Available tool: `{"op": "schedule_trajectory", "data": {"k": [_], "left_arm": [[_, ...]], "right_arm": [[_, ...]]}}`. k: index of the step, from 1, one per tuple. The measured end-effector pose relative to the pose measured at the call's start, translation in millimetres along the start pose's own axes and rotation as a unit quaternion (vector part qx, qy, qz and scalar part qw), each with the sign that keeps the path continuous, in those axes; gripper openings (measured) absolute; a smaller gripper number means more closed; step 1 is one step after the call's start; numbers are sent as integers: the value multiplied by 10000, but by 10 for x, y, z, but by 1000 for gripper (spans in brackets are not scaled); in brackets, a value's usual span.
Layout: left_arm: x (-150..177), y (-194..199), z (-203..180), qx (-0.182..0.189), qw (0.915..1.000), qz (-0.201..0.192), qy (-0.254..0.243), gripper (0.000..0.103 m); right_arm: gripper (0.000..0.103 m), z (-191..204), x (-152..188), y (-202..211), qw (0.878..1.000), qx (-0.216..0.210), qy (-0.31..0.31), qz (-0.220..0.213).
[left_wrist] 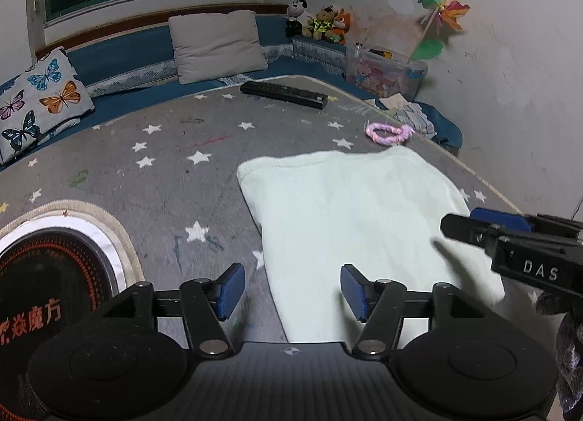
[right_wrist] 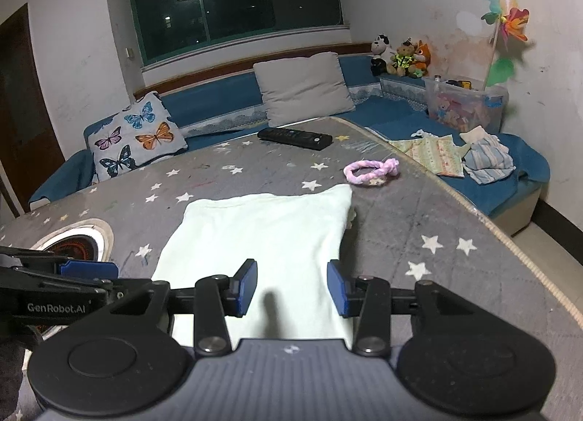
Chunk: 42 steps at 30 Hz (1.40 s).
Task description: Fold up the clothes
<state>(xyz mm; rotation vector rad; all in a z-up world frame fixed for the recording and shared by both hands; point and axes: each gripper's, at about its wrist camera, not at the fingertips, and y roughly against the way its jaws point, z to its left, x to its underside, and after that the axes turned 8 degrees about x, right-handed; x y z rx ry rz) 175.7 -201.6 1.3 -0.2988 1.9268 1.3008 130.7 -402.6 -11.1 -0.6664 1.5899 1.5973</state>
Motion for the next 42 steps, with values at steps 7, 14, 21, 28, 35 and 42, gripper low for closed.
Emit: {"op": "schedule_trajectory", "data": {"k": [7, 14, 21, 28, 35, 42], "left_arm": [[120, -65, -8, -1, 9999, 148, -23, 63], [198, -97, -12, 34, 9996, 251, -95, 63], [206, -118, 1, 83, 9995, 286, -107, 63], [196, -144, 6, 152, 9993, 319, -114, 63], [197, -164, 13, 237, 9990, 334, -153, 64], [193, -176, 23, 330, 9987, 329, -187, 69]], "right_arm": [[42, 75, 33, 152, 9994, -31, 224, -256], [42, 211, 118, -68, 9983, -225, 513, 147], [42, 193, 208, -128, 9973, -258, 576, 385], [42, 99, -34, -241, 9991, -221, 292, 224], [41, 20, -235, -537, 9994, -159, -35, 297], [40, 42, -350, -843, 9993, -26, -48, 371]]}}
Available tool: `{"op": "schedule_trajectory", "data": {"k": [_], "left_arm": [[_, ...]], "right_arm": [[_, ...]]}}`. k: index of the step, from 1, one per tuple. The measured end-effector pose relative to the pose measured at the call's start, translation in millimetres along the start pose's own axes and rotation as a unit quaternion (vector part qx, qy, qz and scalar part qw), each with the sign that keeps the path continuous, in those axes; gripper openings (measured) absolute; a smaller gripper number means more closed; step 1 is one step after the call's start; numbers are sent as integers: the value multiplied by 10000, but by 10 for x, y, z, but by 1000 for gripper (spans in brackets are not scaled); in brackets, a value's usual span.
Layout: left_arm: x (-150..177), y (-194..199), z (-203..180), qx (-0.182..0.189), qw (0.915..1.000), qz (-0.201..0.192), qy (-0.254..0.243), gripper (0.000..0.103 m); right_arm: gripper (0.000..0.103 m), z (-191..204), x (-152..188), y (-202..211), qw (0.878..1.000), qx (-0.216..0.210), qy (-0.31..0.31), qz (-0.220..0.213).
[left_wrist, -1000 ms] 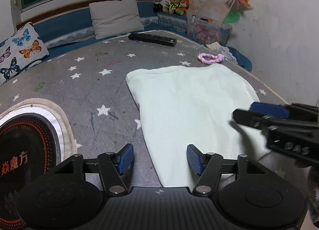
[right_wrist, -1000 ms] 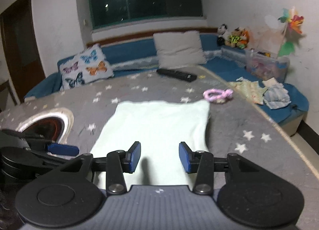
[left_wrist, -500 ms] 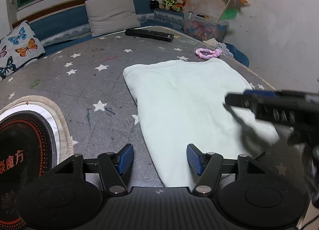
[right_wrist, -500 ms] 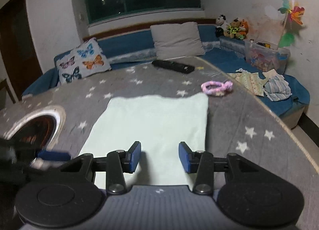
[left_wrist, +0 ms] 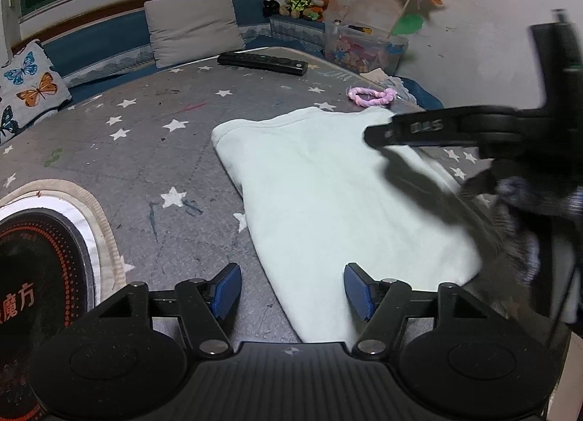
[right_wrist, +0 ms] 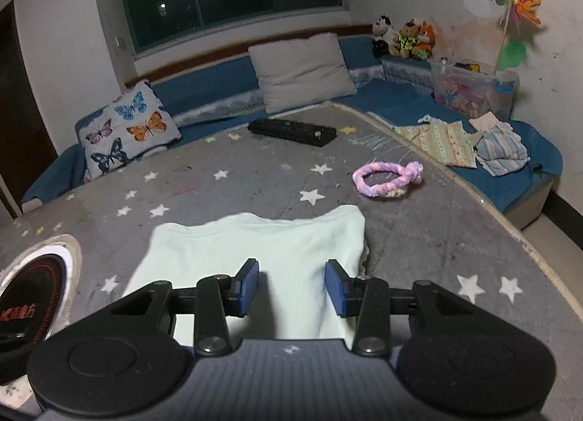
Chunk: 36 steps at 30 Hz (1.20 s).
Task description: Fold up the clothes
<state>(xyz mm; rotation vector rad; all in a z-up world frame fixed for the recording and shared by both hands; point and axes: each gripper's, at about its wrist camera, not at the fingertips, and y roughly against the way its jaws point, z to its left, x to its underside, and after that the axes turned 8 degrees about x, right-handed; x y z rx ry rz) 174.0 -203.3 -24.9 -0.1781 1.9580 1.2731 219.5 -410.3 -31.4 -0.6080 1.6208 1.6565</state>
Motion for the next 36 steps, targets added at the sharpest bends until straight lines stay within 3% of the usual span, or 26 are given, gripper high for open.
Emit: {"op": "schedule_trajectory", "data": {"k": [8, 11, 18, 24, 36], "left_arm": [[22, 32, 35, -23, 10000, -37, 41, 80], [38, 86, 38, -25, 9999, -136, 28, 87], [79, 237, -9, -29, 9989, -455, -66, 103], [116, 322, -15, -55, 9983, -585, -29, 103], [261, 491, -101, -169, 9972, -699, -198, 103]], "right_arm": [[43, 33, 9, -117, 9998, 128, 165, 54], [52, 19, 13, -20, 9999, 111, 119, -19], [60, 7, 101, 214, 9998, 35, 84, -147], [82, 30, 267, 468, 9993, 115, 208, -304], [103, 106, 582, 900, 9973, 231, 344, -599]]}}
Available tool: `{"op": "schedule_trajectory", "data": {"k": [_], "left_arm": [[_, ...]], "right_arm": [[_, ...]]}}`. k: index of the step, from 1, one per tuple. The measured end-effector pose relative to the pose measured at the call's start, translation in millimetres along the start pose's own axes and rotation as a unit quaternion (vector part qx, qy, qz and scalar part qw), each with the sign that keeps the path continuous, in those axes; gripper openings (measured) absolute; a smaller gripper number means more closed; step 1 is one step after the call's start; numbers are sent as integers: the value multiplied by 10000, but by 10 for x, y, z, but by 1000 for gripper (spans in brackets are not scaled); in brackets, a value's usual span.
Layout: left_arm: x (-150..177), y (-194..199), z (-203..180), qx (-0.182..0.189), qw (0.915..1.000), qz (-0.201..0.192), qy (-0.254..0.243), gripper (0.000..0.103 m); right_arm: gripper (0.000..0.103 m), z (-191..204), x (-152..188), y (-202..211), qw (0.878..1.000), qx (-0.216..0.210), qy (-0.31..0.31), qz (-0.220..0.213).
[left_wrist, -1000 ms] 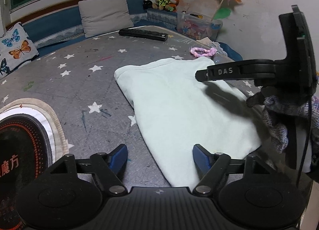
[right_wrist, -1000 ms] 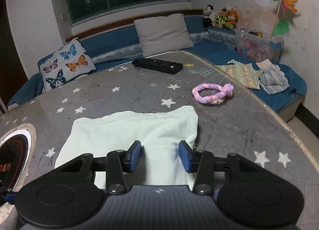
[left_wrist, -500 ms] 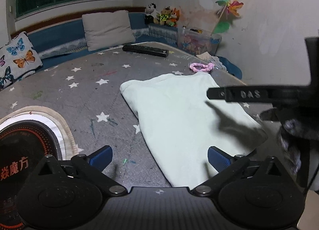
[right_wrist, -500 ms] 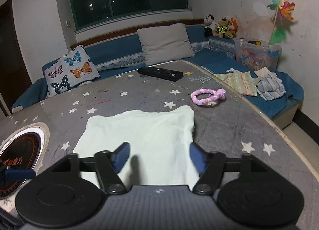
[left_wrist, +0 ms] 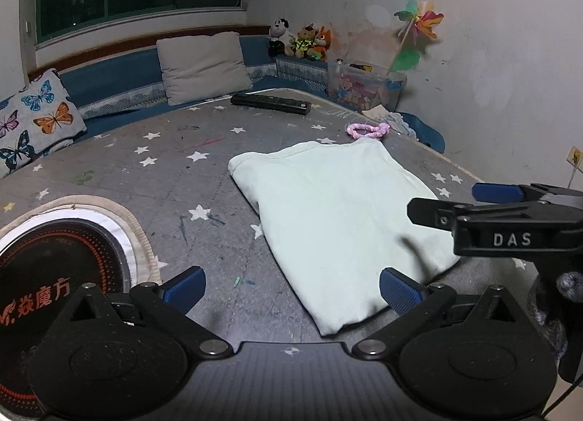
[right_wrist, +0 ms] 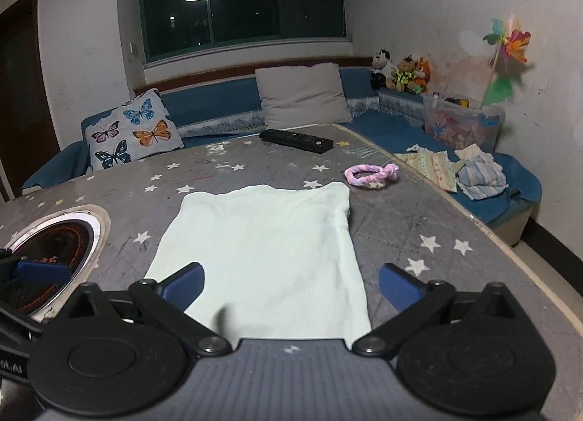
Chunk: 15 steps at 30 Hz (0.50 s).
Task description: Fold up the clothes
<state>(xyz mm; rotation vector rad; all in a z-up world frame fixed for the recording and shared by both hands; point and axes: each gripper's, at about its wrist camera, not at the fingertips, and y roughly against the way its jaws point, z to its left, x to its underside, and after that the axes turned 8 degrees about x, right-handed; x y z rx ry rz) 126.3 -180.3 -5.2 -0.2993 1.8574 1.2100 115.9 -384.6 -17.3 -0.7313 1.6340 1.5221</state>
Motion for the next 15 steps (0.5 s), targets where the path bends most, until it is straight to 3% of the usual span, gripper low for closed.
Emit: {"op": "schedule_trajectory", "data": {"k": [15], "left_arm": [[198, 192, -91, -105, 9998, 151, -55, 103]], "right_arm": [[103, 120, 255, 300, 9994, 327, 100, 35]]}}
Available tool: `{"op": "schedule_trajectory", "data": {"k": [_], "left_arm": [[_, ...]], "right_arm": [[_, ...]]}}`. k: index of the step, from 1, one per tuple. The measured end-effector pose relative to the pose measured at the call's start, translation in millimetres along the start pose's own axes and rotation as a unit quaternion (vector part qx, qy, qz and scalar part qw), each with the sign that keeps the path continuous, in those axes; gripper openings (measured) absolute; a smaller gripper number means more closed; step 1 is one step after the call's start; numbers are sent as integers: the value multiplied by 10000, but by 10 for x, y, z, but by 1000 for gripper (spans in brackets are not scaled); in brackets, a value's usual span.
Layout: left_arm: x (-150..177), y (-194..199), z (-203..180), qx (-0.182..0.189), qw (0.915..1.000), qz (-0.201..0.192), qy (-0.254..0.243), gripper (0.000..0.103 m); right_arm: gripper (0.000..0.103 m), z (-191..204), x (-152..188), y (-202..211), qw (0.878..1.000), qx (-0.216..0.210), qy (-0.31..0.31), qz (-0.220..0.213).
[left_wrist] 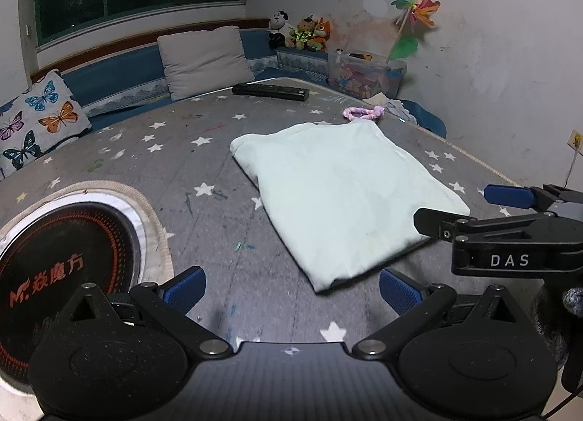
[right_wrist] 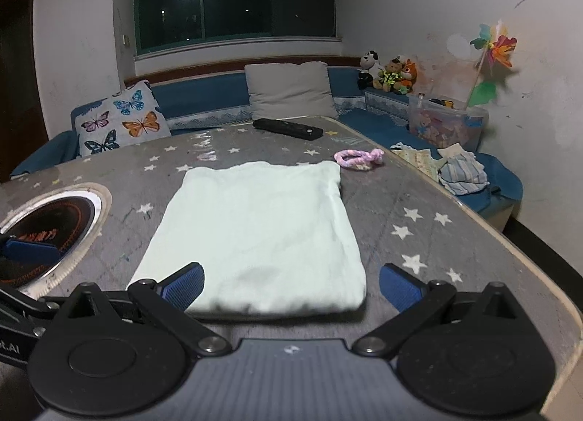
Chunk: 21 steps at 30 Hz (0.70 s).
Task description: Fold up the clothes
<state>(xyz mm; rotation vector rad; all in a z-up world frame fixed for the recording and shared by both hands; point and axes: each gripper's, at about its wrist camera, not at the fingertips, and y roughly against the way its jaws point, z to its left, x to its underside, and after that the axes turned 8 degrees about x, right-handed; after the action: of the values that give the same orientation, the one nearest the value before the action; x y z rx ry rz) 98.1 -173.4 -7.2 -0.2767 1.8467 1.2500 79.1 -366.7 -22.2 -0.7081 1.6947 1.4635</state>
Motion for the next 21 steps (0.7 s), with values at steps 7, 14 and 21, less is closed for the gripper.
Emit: {"op": "schedule_trajectory", "data": {"k": [7, 14, 21], "left_arm": [[99, 70, -35, -32, 10000, 12, -52, 103], [158, 139, -81, -18, 10000, -11, -45, 103], [209, 184, -131, 7, 10000, 9, -88, 103]], "right_arm": [[103, 55, 106, 70, 9998, 219, -17, 20], [103, 92, 175, 152, 9990, 442, 75, 29], [103, 73, 202, 231, 9987, 506, -1, 27]]}}
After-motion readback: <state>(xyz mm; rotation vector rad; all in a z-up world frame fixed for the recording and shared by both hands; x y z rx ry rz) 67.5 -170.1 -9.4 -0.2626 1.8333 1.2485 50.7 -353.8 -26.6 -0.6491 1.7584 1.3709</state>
